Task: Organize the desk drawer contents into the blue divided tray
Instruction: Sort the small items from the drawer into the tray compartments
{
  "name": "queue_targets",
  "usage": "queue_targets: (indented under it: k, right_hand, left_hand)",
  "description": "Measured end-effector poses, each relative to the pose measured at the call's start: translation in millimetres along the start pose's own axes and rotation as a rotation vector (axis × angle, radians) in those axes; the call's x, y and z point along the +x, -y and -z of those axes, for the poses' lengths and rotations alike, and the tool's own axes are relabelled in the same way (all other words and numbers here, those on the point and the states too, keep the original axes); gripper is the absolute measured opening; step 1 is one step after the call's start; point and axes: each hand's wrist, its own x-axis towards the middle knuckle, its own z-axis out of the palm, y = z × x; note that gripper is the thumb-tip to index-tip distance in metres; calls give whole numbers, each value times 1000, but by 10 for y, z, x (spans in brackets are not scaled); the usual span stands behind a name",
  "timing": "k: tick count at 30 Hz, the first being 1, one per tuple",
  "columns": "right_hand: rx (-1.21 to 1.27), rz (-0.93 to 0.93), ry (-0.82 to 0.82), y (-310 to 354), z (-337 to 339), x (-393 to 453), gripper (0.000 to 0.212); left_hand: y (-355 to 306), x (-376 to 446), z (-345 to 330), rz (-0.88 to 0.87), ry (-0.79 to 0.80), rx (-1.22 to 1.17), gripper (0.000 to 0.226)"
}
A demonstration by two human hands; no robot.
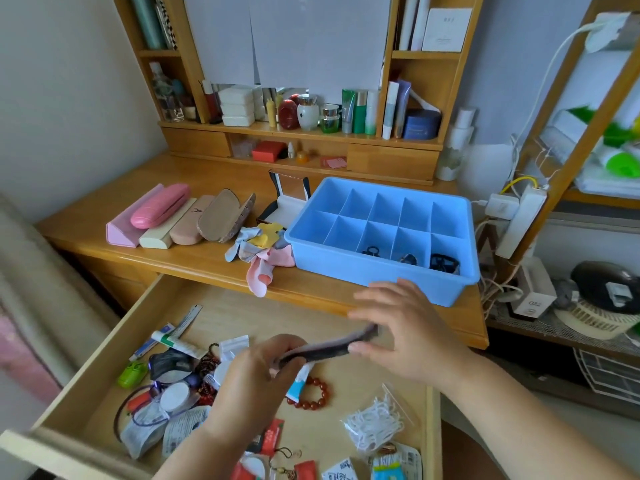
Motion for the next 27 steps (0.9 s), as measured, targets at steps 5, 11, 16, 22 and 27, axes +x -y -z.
queue_targets:
  k: [5, 11, 16, 22, 27]
  right_hand:
    - [-188, -194, 86, 101, -188, -45, 32]
    - [416, -698, -170, 389, -426, 59, 46]
    - [1009, -874, -194, 582, -450, 90, 34]
    - [901, -774, -123, 482, -222, 48, 27]
    - [613, -761, -243, 112, 48, 142, 33]
  left_hand:
    - [-117, 23, -24, -129, -208, 179, 16]
    - [-279, 115, -333, -138, -415, 167, 15]
    - [-339, 55, -603, -267, -312, 227, 37]
    - [-274, 4, -600, -361, -88, 92, 67]
    - [-116, -59, -524, -335, -104, -23, 47]
